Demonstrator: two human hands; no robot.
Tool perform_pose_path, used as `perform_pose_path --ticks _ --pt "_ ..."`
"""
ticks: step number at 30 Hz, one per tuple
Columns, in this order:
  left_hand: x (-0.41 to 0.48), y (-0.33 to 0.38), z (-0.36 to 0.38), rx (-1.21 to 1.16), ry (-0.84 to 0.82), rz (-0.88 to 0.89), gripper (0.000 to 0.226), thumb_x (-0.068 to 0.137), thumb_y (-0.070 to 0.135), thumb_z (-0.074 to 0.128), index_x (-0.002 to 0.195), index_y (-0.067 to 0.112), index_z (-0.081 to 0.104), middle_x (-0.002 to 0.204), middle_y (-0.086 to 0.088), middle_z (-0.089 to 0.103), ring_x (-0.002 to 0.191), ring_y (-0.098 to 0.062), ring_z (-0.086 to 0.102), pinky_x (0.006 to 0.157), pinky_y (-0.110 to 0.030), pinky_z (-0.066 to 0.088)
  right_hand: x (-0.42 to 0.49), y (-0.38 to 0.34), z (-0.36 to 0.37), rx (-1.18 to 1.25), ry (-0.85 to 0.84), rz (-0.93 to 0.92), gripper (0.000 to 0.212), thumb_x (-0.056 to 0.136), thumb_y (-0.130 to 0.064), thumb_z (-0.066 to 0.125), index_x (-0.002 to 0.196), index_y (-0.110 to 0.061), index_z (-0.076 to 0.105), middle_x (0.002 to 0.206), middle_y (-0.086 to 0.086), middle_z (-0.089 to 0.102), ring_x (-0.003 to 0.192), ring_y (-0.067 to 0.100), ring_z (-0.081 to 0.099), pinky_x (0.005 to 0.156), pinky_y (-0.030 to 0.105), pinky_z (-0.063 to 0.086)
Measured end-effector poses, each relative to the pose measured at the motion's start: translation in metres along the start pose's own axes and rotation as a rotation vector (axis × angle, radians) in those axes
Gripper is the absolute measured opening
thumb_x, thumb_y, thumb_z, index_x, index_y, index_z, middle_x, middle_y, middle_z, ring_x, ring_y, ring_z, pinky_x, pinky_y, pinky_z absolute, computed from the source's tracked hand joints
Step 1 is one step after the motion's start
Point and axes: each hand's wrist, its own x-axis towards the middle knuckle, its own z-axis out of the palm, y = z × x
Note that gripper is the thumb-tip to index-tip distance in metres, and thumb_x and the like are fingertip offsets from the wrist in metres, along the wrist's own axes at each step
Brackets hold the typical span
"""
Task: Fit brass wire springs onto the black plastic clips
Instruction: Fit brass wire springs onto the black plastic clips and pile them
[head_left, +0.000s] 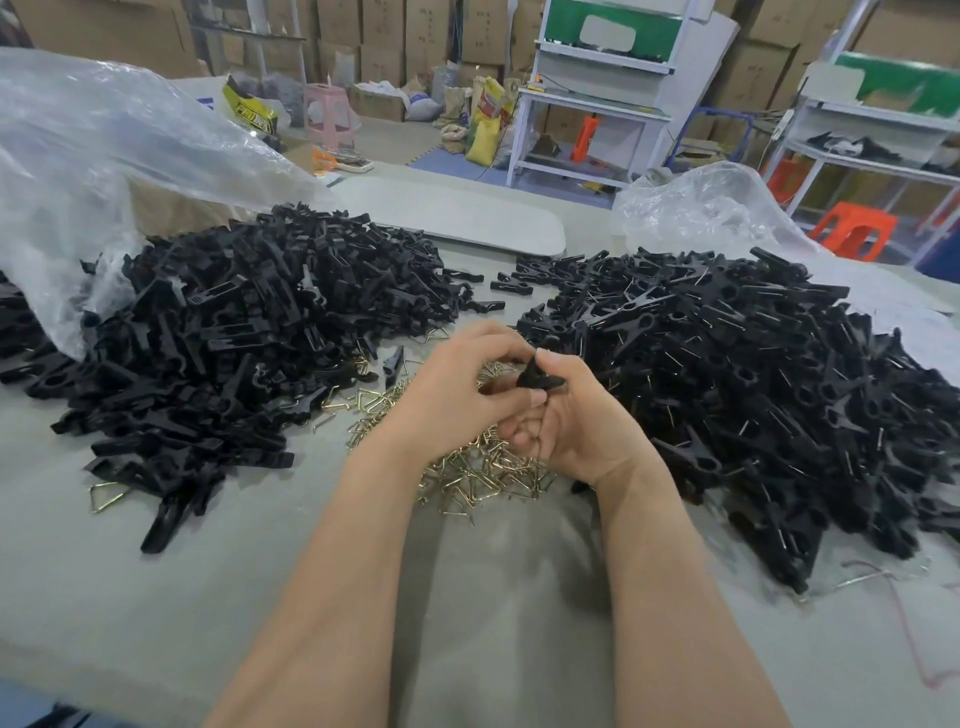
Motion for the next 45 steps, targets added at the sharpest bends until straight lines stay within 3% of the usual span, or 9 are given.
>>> perform_pose_path --ticks 6,11,16,21,26,29,35,40,45 --pt "0.000 0.000 -0.002 -0.064 -0.031 -0.030 0.042 0.080 0.024 0.073 0.120 0.026 0.061 0.111 0.015 0.061 0.103 0.006 0.055 0.093 -0.011 0.040 0.007 0.005 -0.001 0.018 0.089 -0.114 0.026 0.064 -0.043 0.070 0.064 -0.017 0.072 0.052 -0.005 0.056 0.037 0.005 0.049 0.037 0.016 0.039" --pt "-0.001 -0.003 -0.003 -0.009 0.000 -0.066 0.037 0.081 0.024 0.073 0.116 0.029 0.063 0.099 0.015 0.064 0.096 0.001 0.057 0.089 -0.017 0.043 0.001 -0.005 -0.003 -0.100 0.090 -0.007 0.078 0.064 -0.076 0.056 0.106 -0.011 0.068 0.080 0.008 0.071 0.074 0.022 0.071 0.064 0.028 0.058" --pt "0.000 -0.006 0.002 0.083 0.004 -0.135 0.056 0.082 0.032 0.070 0.135 0.031 0.049 0.120 0.011 0.049 0.112 -0.003 0.046 0.101 -0.025 0.035 -0.004 -0.022 0.003 -0.448 0.457 -0.159 0.026 0.089 -0.030 0.063 0.089 -0.005 0.067 0.073 0.005 0.069 0.065 0.012 0.065 0.066 0.026 0.057" --pt "0.005 -0.006 -0.014 -0.272 0.755 -0.326 0.037 0.091 0.031 0.059 0.126 0.022 0.051 0.127 0.007 0.048 0.106 -0.001 0.051 0.087 -0.011 0.045 0.004 -0.060 0.010 0.450 0.551 -0.662 0.072 0.089 -0.052 0.053 0.137 0.000 0.036 0.118 0.017 0.061 0.109 0.025 0.063 0.095 0.035 0.051" --pt "0.002 -0.019 -0.030 -0.754 1.217 -0.589 0.014 0.099 0.019 0.041 0.108 0.019 0.052 0.109 0.002 0.056 0.095 -0.006 0.056 0.097 -0.031 0.046 0.061 -0.013 0.060 -1.057 0.506 -0.366 0.045 0.093 -0.011 0.052 0.136 -0.022 0.048 0.130 -0.006 0.055 0.104 0.003 0.056 0.073 0.005 0.043" --pt "0.002 -0.021 -0.034 -0.795 1.297 -0.594 0.015 0.098 0.015 0.039 0.106 0.018 0.051 0.100 0.004 0.054 0.085 -0.004 0.053 0.087 -0.028 0.047 0.093 0.011 0.074 -1.495 0.297 -0.148 0.051 0.089 -0.002 0.051 0.132 -0.029 0.054 0.141 0.003 0.050 0.122 0.021 0.050 0.101 0.028 0.045" --pt "0.002 -0.023 -0.035 -0.840 1.366 -0.600 0.015 0.097 0.015 0.040 0.107 0.019 0.051 0.114 -0.002 0.054 0.087 -0.004 0.054 0.075 -0.018 0.045 0.114 0.013 0.075 -1.635 0.438 -0.155 0.021 0.094 -0.023 0.055 0.114 -0.021 0.063 0.124 0.006 0.057 0.114 0.028 0.051 0.096 0.042 0.043" --pt "0.001 -0.021 -0.036 -0.830 1.392 -0.604 0.017 0.098 0.016 0.040 0.109 0.018 0.052 0.119 -0.002 0.055 0.088 -0.002 0.055 0.074 -0.019 0.045 0.119 0.016 0.084 -1.146 0.503 -0.358 0.019 0.098 -0.029 0.047 0.107 -0.012 0.049 0.096 0.005 0.063 0.086 0.024 0.062 0.080 0.041 0.052" --pt "0.000 -0.018 -0.037 -0.750 1.391 -0.569 0.018 0.098 0.014 0.040 0.110 0.017 0.052 0.120 -0.002 0.056 0.096 -0.006 0.056 0.090 -0.026 0.049 0.136 0.019 0.107 -1.511 0.117 -0.083 0.062 0.096 -0.030 0.050 0.150 -0.025 0.020 0.159 0.013 0.006 0.141 0.037 0.020 0.112 0.046 0.026"
